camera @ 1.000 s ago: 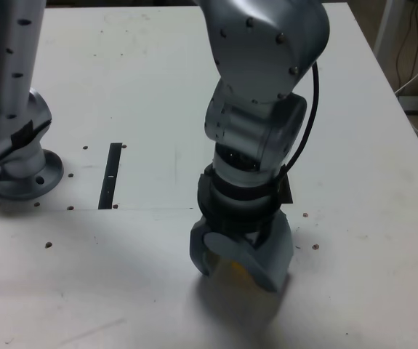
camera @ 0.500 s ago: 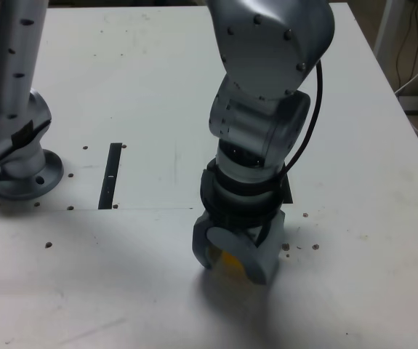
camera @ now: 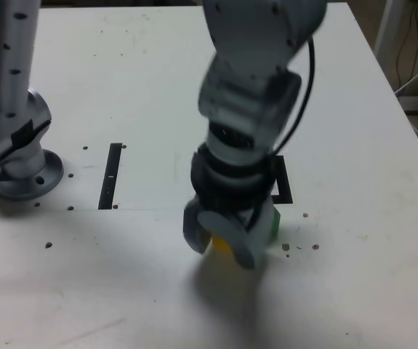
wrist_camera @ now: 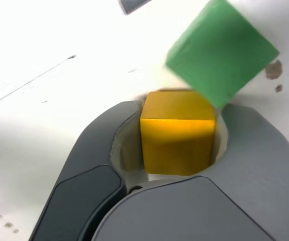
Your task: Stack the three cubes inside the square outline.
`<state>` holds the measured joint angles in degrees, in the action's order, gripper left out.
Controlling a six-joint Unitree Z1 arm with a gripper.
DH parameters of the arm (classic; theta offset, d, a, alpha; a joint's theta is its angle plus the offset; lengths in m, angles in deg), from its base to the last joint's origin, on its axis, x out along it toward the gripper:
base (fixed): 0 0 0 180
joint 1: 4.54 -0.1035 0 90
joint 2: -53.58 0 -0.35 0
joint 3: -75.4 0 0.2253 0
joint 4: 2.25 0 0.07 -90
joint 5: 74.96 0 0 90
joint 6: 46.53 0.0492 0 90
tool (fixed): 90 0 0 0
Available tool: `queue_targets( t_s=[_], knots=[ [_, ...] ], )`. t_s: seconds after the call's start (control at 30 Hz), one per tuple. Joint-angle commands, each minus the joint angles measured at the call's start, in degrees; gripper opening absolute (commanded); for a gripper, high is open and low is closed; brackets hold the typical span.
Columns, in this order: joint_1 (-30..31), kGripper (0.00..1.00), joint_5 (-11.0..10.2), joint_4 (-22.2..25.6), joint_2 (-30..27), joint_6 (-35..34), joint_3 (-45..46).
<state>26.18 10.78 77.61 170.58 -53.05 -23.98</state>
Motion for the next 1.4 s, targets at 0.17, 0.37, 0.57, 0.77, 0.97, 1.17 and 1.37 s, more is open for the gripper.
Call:
queue_targets(
  t_s=[0.17, 0.37, 0.57, 0.77, 0.97, 1.17, 1.37],
  knots=[
    [-0.4, 0.28, -0.3, 5.9, -5.2, 0.1, -2.7],
    [-2.8, 0.28, -0.4, 8.8, -7.8, 0.6, -5.0],
    [-8.0, 0.28, 0.3, 10.1, -8.1, 1.3, -6.0],
    [-15.2, 0.28, 0.9, 9.7, -8.0, 0.2, -6.2],
    [-21.0, 0.28, 0.7, 9.1, -7.8, 0.2, -6.4],
    [-23.2, 0.28, 0.6, 6.9, -6.9, 0.5, -5.3],
    [-23.3, 0.28, 1.2, 4.5, -5.5, 0.5, -4.5]
  ],
)
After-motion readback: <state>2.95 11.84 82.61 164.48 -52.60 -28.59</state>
